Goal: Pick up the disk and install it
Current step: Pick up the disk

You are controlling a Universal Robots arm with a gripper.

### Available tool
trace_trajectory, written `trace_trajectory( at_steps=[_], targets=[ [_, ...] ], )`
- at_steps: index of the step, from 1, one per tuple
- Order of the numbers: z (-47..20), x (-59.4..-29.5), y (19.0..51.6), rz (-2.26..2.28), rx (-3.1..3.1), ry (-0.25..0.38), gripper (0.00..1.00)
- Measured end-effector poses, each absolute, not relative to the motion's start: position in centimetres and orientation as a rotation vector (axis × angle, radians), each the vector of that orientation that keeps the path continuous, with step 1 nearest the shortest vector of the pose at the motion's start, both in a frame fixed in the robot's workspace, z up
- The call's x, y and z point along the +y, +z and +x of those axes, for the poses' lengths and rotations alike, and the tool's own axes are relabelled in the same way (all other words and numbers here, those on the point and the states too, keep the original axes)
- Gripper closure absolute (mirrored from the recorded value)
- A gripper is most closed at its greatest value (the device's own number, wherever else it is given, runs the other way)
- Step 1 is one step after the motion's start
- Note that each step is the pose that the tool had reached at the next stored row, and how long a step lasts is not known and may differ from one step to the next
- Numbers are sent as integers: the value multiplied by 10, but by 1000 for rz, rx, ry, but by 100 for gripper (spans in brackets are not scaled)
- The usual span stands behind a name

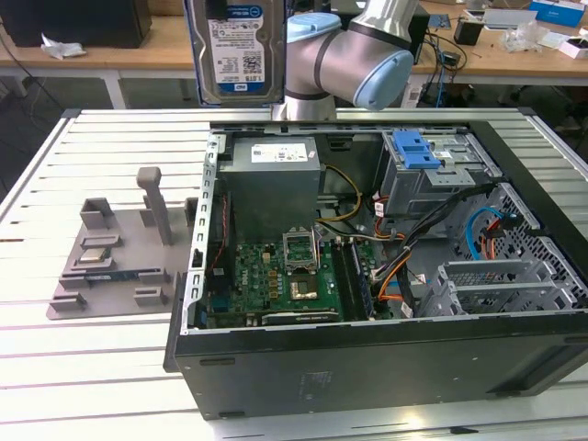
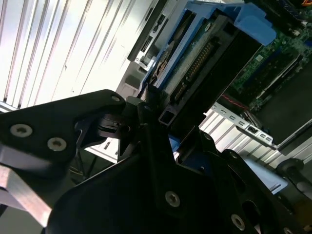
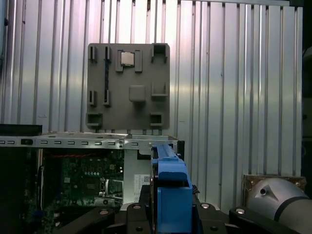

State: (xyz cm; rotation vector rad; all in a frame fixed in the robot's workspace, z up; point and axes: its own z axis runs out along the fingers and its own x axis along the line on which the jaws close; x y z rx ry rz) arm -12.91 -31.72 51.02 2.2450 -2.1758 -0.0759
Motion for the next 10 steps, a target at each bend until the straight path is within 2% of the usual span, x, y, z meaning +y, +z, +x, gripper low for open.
trace_trajectory(
  at_steps=[5, 10],
  targets=[
    [-105, -319, 510, 2244, -2175, -77, 63],
    [-89, -333, 510, 2244, -2175, -79, 63]
  ],
)
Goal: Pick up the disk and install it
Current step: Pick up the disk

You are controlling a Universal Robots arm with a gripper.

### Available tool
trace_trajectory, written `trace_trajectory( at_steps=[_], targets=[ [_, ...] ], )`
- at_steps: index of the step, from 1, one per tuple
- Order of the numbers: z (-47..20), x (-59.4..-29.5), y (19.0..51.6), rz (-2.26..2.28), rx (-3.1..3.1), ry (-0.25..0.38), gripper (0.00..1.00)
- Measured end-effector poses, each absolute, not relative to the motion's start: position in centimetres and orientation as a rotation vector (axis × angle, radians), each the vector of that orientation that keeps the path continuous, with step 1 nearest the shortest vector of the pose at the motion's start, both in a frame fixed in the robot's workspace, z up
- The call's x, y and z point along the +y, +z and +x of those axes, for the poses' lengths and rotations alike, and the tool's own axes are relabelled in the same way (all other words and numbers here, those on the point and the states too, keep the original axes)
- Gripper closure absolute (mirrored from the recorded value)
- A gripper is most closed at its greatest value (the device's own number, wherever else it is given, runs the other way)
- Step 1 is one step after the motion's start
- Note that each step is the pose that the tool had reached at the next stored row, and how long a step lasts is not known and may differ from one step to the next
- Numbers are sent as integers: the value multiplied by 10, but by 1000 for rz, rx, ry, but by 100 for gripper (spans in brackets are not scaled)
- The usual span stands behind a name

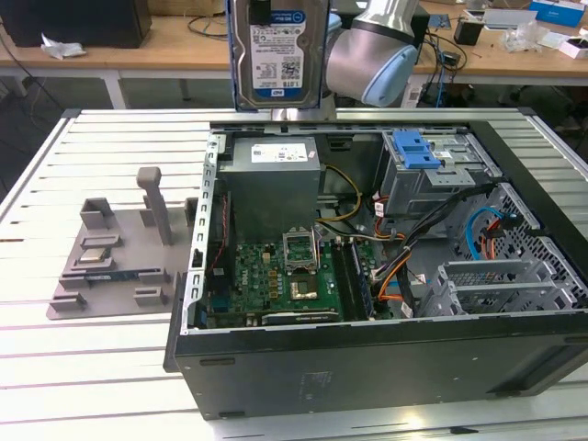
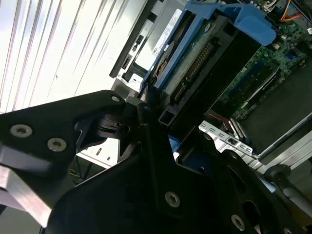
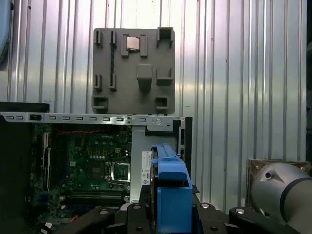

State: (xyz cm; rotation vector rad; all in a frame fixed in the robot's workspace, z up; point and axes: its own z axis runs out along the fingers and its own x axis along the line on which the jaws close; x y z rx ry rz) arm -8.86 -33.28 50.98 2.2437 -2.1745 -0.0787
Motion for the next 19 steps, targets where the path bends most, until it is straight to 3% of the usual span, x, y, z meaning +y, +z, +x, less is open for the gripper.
trace_trajectory(
  at_steps=[19],
  targets=[
    [-72, -358, 509, 2244, -2174, -79, 63]
  ],
)
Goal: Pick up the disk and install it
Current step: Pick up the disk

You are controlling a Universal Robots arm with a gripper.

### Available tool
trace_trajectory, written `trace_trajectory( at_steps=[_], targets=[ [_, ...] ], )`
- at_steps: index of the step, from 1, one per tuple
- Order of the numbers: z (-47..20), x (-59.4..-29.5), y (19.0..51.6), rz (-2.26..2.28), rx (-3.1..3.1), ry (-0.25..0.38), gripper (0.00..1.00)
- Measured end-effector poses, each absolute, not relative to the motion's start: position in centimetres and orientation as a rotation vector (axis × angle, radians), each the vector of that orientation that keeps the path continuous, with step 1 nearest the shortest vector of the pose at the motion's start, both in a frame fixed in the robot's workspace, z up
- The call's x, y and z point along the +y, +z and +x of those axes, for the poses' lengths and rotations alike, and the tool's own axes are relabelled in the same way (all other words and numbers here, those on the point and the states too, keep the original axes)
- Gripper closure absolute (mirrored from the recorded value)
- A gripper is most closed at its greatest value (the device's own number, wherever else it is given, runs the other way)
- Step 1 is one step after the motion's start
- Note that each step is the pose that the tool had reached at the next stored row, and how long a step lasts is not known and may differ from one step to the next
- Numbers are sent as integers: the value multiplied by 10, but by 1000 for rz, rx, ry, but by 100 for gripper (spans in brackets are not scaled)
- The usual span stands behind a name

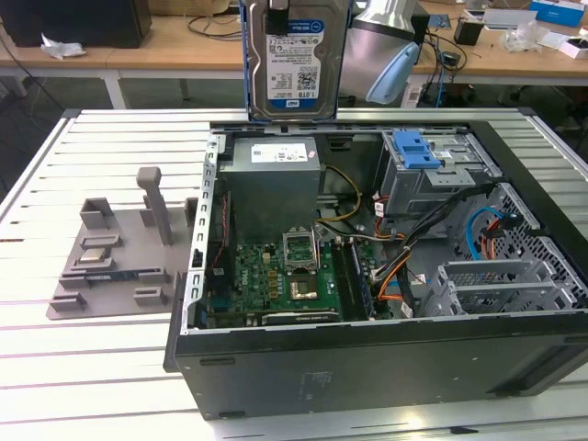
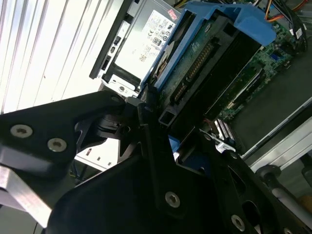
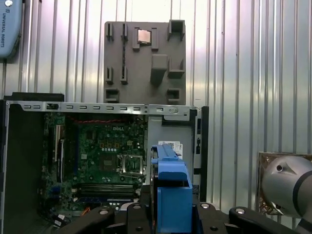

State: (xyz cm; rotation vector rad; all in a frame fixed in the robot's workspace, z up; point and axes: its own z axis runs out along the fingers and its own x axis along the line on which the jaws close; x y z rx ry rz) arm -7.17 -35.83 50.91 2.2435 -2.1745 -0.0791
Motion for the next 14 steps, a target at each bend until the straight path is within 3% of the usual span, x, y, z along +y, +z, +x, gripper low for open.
trace_trajectory(
  at_steps=[14],
  targets=[
    [-61, -376, 508, 2243, -2175, -79, 63]
  ],
)
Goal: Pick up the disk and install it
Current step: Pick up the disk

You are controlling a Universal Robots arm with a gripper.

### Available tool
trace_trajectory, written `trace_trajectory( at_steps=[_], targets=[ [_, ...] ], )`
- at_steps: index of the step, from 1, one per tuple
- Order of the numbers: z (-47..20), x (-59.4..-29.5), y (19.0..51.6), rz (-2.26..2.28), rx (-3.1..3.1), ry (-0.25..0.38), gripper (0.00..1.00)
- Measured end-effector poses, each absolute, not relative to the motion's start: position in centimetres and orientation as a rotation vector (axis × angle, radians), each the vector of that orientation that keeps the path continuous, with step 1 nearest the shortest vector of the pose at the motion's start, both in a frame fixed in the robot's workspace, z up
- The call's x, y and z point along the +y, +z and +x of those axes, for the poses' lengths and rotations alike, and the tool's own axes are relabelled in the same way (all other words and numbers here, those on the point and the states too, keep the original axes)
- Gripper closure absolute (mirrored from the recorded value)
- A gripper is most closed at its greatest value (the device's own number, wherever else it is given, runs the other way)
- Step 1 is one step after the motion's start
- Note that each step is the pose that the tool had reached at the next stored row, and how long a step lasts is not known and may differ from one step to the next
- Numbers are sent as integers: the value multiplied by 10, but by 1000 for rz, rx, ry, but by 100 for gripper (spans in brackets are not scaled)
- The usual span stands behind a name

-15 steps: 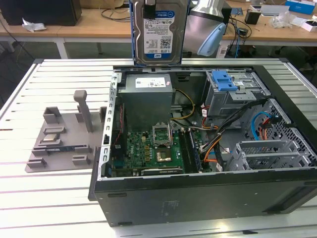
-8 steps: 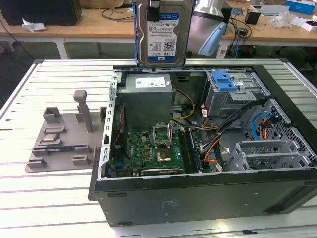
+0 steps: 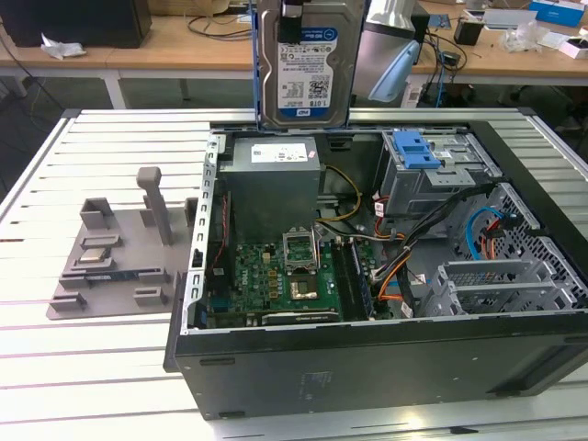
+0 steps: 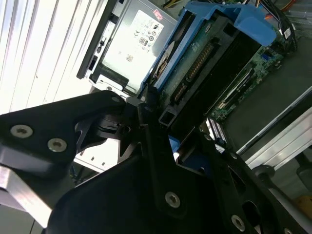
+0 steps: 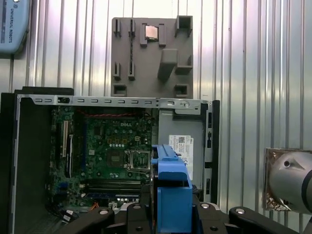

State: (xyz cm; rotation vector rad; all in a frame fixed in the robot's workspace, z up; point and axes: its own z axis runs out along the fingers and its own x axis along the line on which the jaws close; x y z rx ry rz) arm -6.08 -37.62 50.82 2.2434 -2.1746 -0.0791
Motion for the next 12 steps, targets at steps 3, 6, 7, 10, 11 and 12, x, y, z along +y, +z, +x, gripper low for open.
trace_trajectory(
  at_steps=[3, 6, 7, 10, 11, 12],
  targets=[
    [-59, -379, 508, 2244, -2174, -79, 63],
    [-57, -384, 508, 2243, -2175, -79, 63],
    [-56, -385, 508, 2243, -2175, -79, 63],
    [-55, -388, 508, 2243, -2175, -79, 63],
    [-54, -389, 508, 2243, -2175, -79, 63],
    [-54, -390, 508, 2243, -2175, -79, 63]
  ],
)
